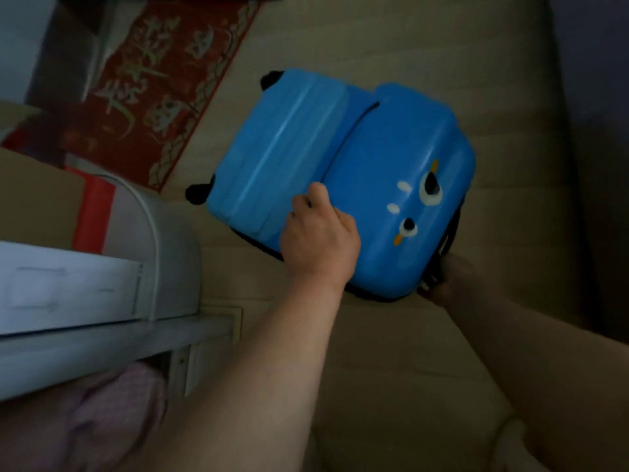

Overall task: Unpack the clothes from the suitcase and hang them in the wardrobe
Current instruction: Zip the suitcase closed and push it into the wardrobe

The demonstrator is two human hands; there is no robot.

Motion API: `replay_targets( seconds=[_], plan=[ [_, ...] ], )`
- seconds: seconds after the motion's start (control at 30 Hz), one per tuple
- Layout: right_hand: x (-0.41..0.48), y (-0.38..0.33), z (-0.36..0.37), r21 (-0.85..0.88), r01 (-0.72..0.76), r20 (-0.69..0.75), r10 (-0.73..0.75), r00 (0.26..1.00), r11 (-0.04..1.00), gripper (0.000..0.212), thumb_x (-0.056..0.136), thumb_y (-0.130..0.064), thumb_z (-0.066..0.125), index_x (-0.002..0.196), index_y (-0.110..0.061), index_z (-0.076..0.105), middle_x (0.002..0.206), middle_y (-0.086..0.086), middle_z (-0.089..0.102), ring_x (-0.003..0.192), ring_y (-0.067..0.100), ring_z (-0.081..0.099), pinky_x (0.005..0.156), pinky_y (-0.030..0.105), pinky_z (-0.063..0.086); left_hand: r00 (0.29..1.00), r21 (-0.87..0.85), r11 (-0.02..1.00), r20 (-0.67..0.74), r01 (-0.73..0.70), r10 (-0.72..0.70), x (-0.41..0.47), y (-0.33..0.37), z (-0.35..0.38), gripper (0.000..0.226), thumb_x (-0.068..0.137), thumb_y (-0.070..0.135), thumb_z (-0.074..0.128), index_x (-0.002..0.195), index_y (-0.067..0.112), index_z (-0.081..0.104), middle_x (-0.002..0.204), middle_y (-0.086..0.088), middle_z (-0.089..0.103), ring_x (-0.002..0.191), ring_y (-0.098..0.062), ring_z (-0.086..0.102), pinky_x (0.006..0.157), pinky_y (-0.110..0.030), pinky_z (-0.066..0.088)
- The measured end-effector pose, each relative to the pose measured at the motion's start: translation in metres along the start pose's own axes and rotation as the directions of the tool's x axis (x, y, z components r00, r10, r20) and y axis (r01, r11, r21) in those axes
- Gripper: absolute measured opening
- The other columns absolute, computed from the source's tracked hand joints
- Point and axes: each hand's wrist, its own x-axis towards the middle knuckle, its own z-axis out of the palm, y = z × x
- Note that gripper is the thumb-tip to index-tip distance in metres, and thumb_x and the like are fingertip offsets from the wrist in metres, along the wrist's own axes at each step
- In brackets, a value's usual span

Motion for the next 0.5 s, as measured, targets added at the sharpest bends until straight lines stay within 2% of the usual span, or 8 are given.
replay_targets(
  seconds=[0.1,0.2,0.3,0.37,0.43,0.5],
  plan=[
    [-0.025,0.034,-0.022,-0.033,-0.119,-0.093,0.115,0.989,0.992,0.024,0.095,-0.006,0.035,0.078,-0.015,0.048,0.087,0.005,0.053,0.071,0.016,0.049,0.088,0.038,0.042,0.986,0.064,0.998,0.166,-0.025,0.014,-0.027,-0.004,-0.027,0.03,0.087,0.02,0.04,0.114,0.007,0.04,0.105,-0.016,0.052,0.086,-0.037,0.058,0.065,-0.043,0.044],
    [-0.062,0.053,-0.044,-0.094,-0.162,-0.139,0.148,0.979,0.982,0.024,0.099,-0.007,0.031,0.081,-0.016,0.044,0.09,0.004,0.046,0.072,0.015,0.047,0.087,0.036,0.04,0.949,0.085,0.996,0.314,-0.024,-0.004,-0.052,-0.003,-0.054,0.032,0.09,0.021,0.037,0.12,0.009,0.034,0.113,-0.013,0.048,0.099,-0.034,0.054,0.074,-0.045,0.044],
    [-0.101,0.05,-0.06,-0.052,-0.215,-0.243,0.196,0.95,0.975,0.019,0.096,-0.003,0.035,0.104,-0.012,0.05,0.081,0.003,0.05,0.078,0.018,0.051,0.088,0.035,0.039,0.906,0.074,0.997,0.418,0.031,-0.06,-0.066,0.0,-0.08,0.033,0.091,0.019,0.038,0.122,0.01,0.031,0.117,-0.013,0.049,0.104,-0.035,0.054,0.079,-0.048,0.044],
    [-0.127,0.041,-0.067,-0.063,-0.234,-0.309,0.204,0.929,0.97,0.024,0.095,-0.001,0.035,0.109,-0.014,0.048,0.077,0.004,0.05,0.075,0.019,0.051,0.084,0.036,0.039,0.863,0.069,0.995,0.497,0.067,-0.093,-0.071,0.002,-0.098,0.03,0.092,0.017,0.037,0.12,0.011,0.032,0.119,-0.014,0.05,0.106,-0.036,0.054,0.081,-0.048,0.044],
    [-0.156,0.027,-0.071,-0.098,-0.229,-0.354,0.182,0.917,0.968,0.027,0.096,-0.002,0.033,0.115,-0.013,0.049,0.077,0.007,0.05,0.066,0.019,0.046,0.073,0.034,0.041,0.816,0.046,0.989,0.56,0.14,-0.142,-0.071,0.003,-0.121,0.025,0.092,0.015,0.036,0.116,0.013,0.033,0.118,-0.014,0.054,0.106,-0.037,0.056,0.08,-0.045,0.043],
    [-0.181,0.014,-0.073,-0.163,-0.236,-0.393,0.156,0.906,0.958,0.033,0.1,-0.006,0.028,0.128,-0.004,0.047,0.096,0.013,0.058,0.07,0.023,0.049,0.062,0.03,0.041,0.771,0.052,0.982,0.612,0.183,-0.176,-0.07,0.004,-0.143,0.024,0.091,0.013,0.037,0.116,0.013,0.034,0.118,-0.014,0.056,0.107,-0.037,0.056,0.08,-0.043,0.042]
  ],
)
